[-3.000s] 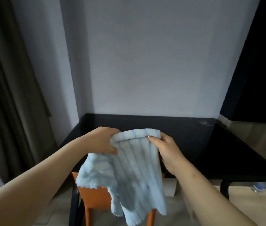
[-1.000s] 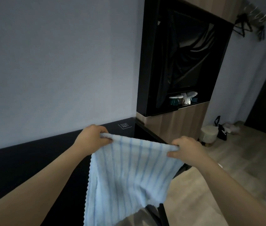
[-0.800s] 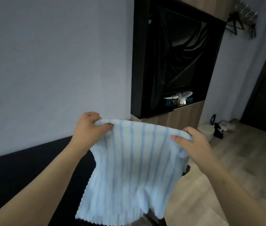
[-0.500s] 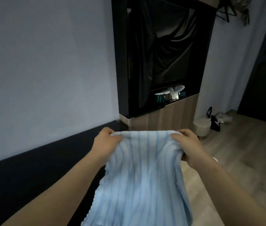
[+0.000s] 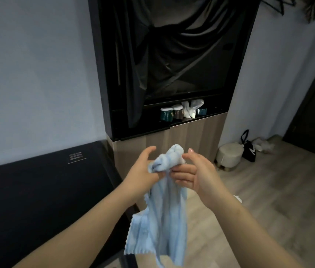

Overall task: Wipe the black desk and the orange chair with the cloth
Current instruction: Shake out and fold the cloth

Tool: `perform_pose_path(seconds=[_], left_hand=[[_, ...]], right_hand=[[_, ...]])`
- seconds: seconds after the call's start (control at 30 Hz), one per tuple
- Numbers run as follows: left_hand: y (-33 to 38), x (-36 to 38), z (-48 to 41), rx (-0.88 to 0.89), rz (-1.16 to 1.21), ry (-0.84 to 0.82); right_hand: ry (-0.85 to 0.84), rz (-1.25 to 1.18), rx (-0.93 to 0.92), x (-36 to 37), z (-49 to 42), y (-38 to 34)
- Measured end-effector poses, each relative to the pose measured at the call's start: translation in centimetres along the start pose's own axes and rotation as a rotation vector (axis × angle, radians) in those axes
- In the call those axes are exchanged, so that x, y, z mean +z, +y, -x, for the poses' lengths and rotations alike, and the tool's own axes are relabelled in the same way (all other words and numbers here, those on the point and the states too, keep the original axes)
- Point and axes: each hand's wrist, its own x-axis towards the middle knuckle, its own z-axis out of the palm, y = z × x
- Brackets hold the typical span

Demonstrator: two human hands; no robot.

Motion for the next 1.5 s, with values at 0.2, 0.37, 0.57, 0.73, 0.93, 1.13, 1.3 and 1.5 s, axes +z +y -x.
perform_pose_path(seconds=[0.2, 0.37, 0.57, 0.73, 0.93, 1.13, 1.3, 1.5], left_hand=[[1.5, 1.1, -6.5, -0.096, 0.387, -0.102], [1.0, 2.5, -14.2, -0.289, 0.809, -0.020], [-3.7, 4.9, -22.0, -0.681, 0.791, -0.247], [-4.3, 6.3, -27.5, -0.550, 0.732, 0.049], [-6.3, 8.1, -31.6, -0.508, 0.602, 0.101], [-6.4, 11.1, -34.8, -0.471, -0.142, -0.128], [-6.2, 14.3, -38.0, -0.440, -0.781, -0.096], [-6.3, 14.0, -40.5, -0.496, -0.662, 0.245]], right_hand=[[-0.152, 0.280, -0.020, -7.0, -5.4, 0.2], [-0.402, 0.161, 0.161, -9.1, -10.4, -1.0], [-0.062, -0.039, 0.221, -10.6, -20.6, -3.4], [-0.057, 0.062, 0.306, -13.8, -26.7, -2.5], [-0.304, 0.437, 0.394, -16.8, -31.5, -1.0], [-0.361, 0.745, 0.093, -18.4, -38.2, -1.8], [-0.286, 0.971, -0.036, -21.4, -42.6, -3.6], [-0.308, 0.703, -0.044, -22.9, -45.8, -5.3]])
